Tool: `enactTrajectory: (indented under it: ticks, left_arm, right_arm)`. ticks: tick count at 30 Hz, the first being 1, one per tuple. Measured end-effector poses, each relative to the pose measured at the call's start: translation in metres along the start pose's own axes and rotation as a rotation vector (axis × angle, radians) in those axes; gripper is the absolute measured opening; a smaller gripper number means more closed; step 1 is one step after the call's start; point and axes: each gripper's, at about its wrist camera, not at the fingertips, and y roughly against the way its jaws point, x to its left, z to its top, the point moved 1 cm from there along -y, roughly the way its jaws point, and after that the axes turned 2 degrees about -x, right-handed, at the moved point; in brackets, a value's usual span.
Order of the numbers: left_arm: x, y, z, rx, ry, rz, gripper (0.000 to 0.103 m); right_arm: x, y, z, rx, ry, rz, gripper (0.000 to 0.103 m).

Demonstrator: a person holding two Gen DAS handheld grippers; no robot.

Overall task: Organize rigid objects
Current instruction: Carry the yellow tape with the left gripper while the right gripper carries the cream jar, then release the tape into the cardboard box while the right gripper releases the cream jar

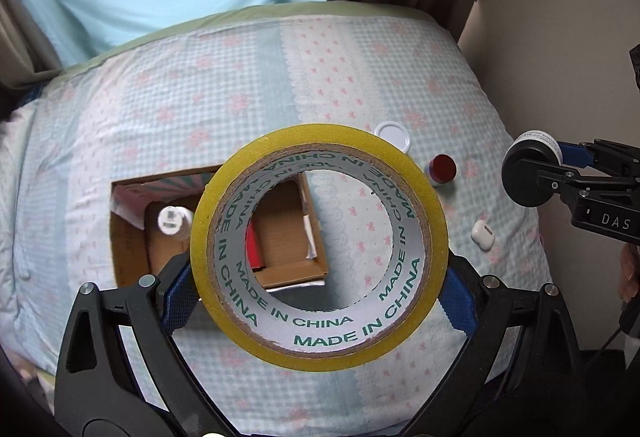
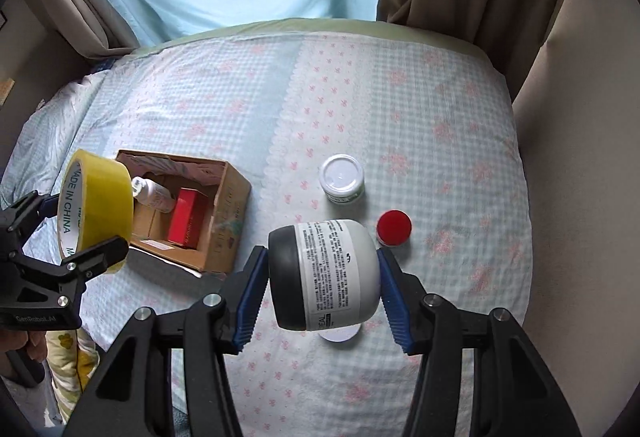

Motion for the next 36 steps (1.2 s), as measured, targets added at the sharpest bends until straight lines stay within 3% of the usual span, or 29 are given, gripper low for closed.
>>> enactTrajectory:
  ticks: [9, 19, 27, 36]
  left_arm:
    - [0.102, 0.041, -0.018, -0.044, 0.033, -0.021, 0.096]
    - [0.200, 0.031, -0.043, 0.036, -0.018, -0.058, 0.096]
    - [0.240, -0.010, -0.059, 0.126, -0.066, -0.065, 0.096]
    - [0.262, -0.062, -0.067, 0.206, -0.047, -0.055, 0.096]
  right_arm:
    - [0.111, 0.019, 0.023, -0.060, -0.008, 0.008, 0.050]
    - [0.212, -0.015, 0.025, -0.013, -0.166, 0.037, 0.050]
    - [0.258, -0.063, 0.020, 0.049, -0.288, 0.043, 0.050]
    - [0.266, -0.120, 0.015, 0.120, -0.383, 0.062, 0.050]
